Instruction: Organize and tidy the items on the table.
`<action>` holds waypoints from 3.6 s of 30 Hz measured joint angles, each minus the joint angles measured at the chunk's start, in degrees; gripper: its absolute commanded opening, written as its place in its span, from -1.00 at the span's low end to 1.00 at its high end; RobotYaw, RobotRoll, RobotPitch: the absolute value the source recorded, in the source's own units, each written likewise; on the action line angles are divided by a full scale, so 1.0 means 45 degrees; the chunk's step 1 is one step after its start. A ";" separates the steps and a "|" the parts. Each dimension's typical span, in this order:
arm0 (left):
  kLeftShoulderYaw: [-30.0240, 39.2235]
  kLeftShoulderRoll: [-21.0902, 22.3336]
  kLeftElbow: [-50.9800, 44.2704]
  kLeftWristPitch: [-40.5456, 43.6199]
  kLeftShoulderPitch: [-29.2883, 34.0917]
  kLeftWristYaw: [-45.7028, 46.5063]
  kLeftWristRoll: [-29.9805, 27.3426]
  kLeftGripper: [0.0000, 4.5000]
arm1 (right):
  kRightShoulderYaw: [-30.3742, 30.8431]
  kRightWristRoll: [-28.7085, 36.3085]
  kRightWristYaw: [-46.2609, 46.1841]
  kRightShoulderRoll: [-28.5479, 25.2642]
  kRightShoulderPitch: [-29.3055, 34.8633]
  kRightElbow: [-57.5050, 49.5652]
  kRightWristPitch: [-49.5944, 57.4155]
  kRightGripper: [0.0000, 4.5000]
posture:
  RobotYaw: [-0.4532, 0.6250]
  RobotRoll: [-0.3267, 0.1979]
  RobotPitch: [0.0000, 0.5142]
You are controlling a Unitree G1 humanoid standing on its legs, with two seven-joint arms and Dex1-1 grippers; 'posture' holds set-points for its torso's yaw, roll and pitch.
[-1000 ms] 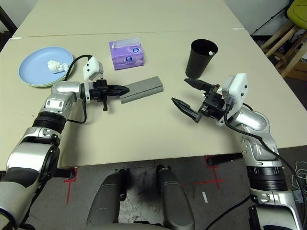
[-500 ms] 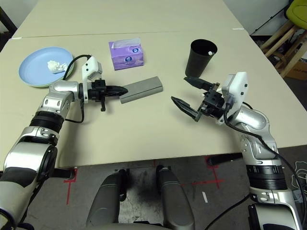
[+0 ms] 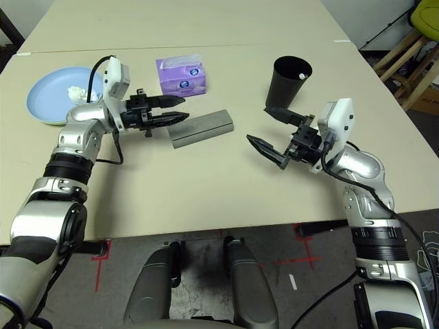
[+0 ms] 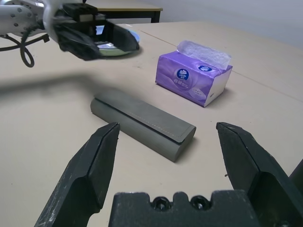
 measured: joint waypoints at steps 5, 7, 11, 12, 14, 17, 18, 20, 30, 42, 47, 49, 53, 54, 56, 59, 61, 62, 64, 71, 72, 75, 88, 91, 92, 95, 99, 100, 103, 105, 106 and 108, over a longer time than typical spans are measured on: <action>0.0046 0.0066 -0.0178 -0.0006 0.0211 0.0022 -0.0058 0.98 | 0.0000 0.0004 0.0000 -0.0001 -0.0051 0.0138 0.0000 1.00 | -0.04 0.25 -0.20; 0.0049 0.0110 -0.0177 -0.0093 0.0211 0.0003 -0.0058 0.98 | -0.0006 0.0006 0.0016 -0.0062 -0.0149 0.0183 0.0000 1.00 | -0.04 0.25 -0.20; 0.0001 0.0180 -0.0162 -0.0503 0.0259 -0.0151 -0.0048 0.98 | -0.0102 0.0058 0.0101 -0.0471 -0.0299 0.0437 0.0125 1.00 | -0.06 0.25 -0.21; -0.0003 0.0180 -0.0100 -0.0642 0.0292 -0.0144 -0.0045 0.98 | -0.0198 0.0068 0.0125 -0.0620 -0.0305 0.0588 0.0193 1.00 | -0.06 0.25 -0.20; -0.0002 0.0183 0.0196 -0.1035 0.0330 -0.0094 -0.0012 0.98 | -0.0459 0.0065 0.0123 -0.0795 -0.0338 0.0876 0.0222 1.00 | -0.06 0.25 -0.21; -0.0038 0.0182 0.0440 -0.1519 0.0332 -0.0139 0.0063 0.98 | -0.0681 0.0065 -0.0142 -0.0834 -0.0393 0.1169 0.0227 1.00 | -0.06 0.25 -0.22; -0.0043 0.0183 0.0444 -0.1656 0.0332 -0.0207 0.0069 0.98 | -0.0811 0.0084 -0.0312 -0.0758 -0.0396 0.1199 0.0226 1.00 | -0.06 0.25 -0.23; -0.0081 0.0190 0.0481 -0.1941 0.0333 -0.0407 0.0100 0.98 | -0.1052 0.0146 -0.0686 -0.0571 -0.0394 0.1280 0.0216 1.00 | -0.07 0.25 -0.23; -0.0205 0.0271 0.0648 -0.2297 0.1059 -0.0593 0.0185 0.98 | -0.1396 0.0148 -0.2205 -0.0973 0.0209 0.0904 0.1988 1.00 | -0.07 0.25 -0.22; -0.0580 0.0385 0.0280 -0.2205 0.1167 -0.0946 0.0245 0.98 | -0.1459 -0.0291 -0.2796 -0.2780 0.0986 -0.0190 0.4642 1.00 | -0.11 0.25 -0.18; -0.0550 0.0359 0.0304 -0.2311 0.1160 -0.1413 0.0090 0.98 | -0.0673 -0.1668 -0.2029 -0.4840 0.0815 -0.0265 0.4715 1.00 | -0.11 0.25 -0.16; -0.0521 0.0162 0.0186 -0.2161 0.1160 -0.1492 -0.0123 0.98 | -0.0027 -0.2067 -0.1674 -0.5082 0.0547 -0.0275 0.4734 1.00 | -0.11 0.25 -0.16; -0.0486 0.0004 -0.0391 -0.1663 0.1237 -0.1652 -0.0574 0.98 | 0.1510 -0.3079 -0.0293 -0.5847 -0.0590 -0.0058 0.4484 1.00 | -0.10 0.25 -0.14; -0.0486 -0.0005 -0.0539 -0.1546 0.1295 -0.1655 -0.0617 0.98 | 0.1849 -0.3315 0.0163 -0.6037 -0.1018 0.0145 0.4246 1.00 | -0.10 0.25 -0.14; -0.0497 -0.0035 -0.0775 -0.1281 0.1446 -0.1655 -0.0738 0.98 | 0.2572 -0.3898 0.1097 -0.6328 -0.1953 0.0731 0.3560 1.00 | -0.09 0.25 -0.11; -0.0516 -0.0011 -0.1135 -0.0839 0.1776 -0.1647 -0.0845 0.98 | 0.3642 -0.4900 0.2425 -0.6539 -0.3296 0.1788 0.2349 1.00 | -0.08 0.25 -0.08; -0.0512 0.0016 -0.1283 -0.0616 0.1851 -0.1617 -0.0888 0.98 | 0.4197 -0.5524 0.3163 -0.6608 -0.4016 0.2498 0.1505 1.00 | -0.08 0.25 -0.06; -0.0507 0.0027 -0.1375 -0.0507 0.1879 -0.1580 -0.0907 0.98 | 0.4540 -0.5854 0.3628 -0.6651 -0.4447 0.2917 0.0997 1.00 | -0.08 0.25 -0.05; -0.0506 0.0045 -0.1668 -0.0347 0.1961 -0.1574 -0.0935 0.98 | 0.5148 -0.6524 0.4511 -0.6739 -0.5235 0.3623 -0.0015 1.00 | -0.07 0.25 -0.03; -0.0497 0.0103 -0.1832 -0.0086 0.2043 -0.1444 -0.1015 0.98 | 0.6452 -0.8468 0.5699 -0.6352 -0.7039 0.5611 -0.3176 1.00 | -0.05 0.25 0.04; -0.0497 0.0137 -0.1859 -0.0077 0.2061 -0.1438 -0.1017 0.98 | 0.6617 -0.8695 0.5763 -0.6238 -0.7129 0.5851 -0.3660 1.00 | -0.05 0.25 0.05; -0.0497 0.0218 -0.2089 -0.0049 0.2126 -0.1440 -0.1031 0.98 | 0.6792 -0.9044 0.5813 -0.6016 -0.7243 0.6284 -0.4472 1.00 | -0.05 0.25 0.06; -0.0491 -0.0023 -0.2220 -0.0081 0.2128 -0.1417 -0.1389 0.98 | 0.7095 -1.0121 0.6077 -0.5351 -0.7996 0.7752 -0.6531 1.00 | -0.04 0.25 0.08; -0.0490 -0.0037 -0.2245 -0.0093 0.2131 -0.1390 -0.1401 0.98 | 0.7131 -1.0330 0.6111 -0.5225 -0.8123 0.8092 -0.6735 1.00 | -0.04 0.25 0.09; -0.0490 -0.0038 -0.2252 -0.0094 0.2131 -0.1387 -0.1402 0.98 | 0.7141 -1.0402 0.6111 -0.5190 -0.8189 0.8144 -0.6775 1.00 | -0.04 0.25 0.08; -0.0491 -0.0038 -0.2300 -0.0095 0.2137 -0.1352 -0.1404 0.98 | 0.7158 -1.0583 0.6092 -0.5071 -0.8417 0.8353 -0.7019 1.00 | -0.04 0.25 0.09; -0.0491 -0.0001 -0.2327 -0.0101 0.2178 -0.1249 -0.1400 0.98 | 0.7207 -1.0823 0.5997 -0.4876 -0.8625 0.8734 -0.7282 1.00 | -0.03 0.25 0.08; -0.0493 0.0002 -0.2327 -0.0115 0.2188 -0.1217 -0.1395 0.98 | 0.7245 -1.0855 0.5998 -0.4789 -0.8688 0.8813 -0.7343 1.00 | -0.03 0.25 0.09; -0.0506 0.0002 -0.2345 -0.0191 0.2194 -0.1172 -0.1385 0.98 | 0.7398 -1.0912 0.6022 -0.4615 -0.8867 0.9081 -0.7600 1.00 | -0.02 0.25 0.09; -0.0506 0.0008 -0.2359 -0.0264 0.2200 -0.1146 -0.1378 0.98 | 0.7502 -1.0953 0.6074 -0.4586 -0.8963 0.9200 -0.7771 1.00 | -0.01 0.25 0.10; -0.0507 0.0011 -0.2370 -0.0276 0.2205 -0.1124 -0.1376 0.98 | 0.7506 -1.0956 0.6113 -0.4534 -0.9016 0.9268 -0.7838 1.00 | 0.00 0.25 0.09; -0.0508 0.0014 -0.2426 -0.0279 0.2216 -0.1117 -0.1376 0.98 | 0.7533 -1.0956 0.6154 -0.4486 -0.9089 0.9351 -0.7936 1.00 | 0.00 0.25 0.09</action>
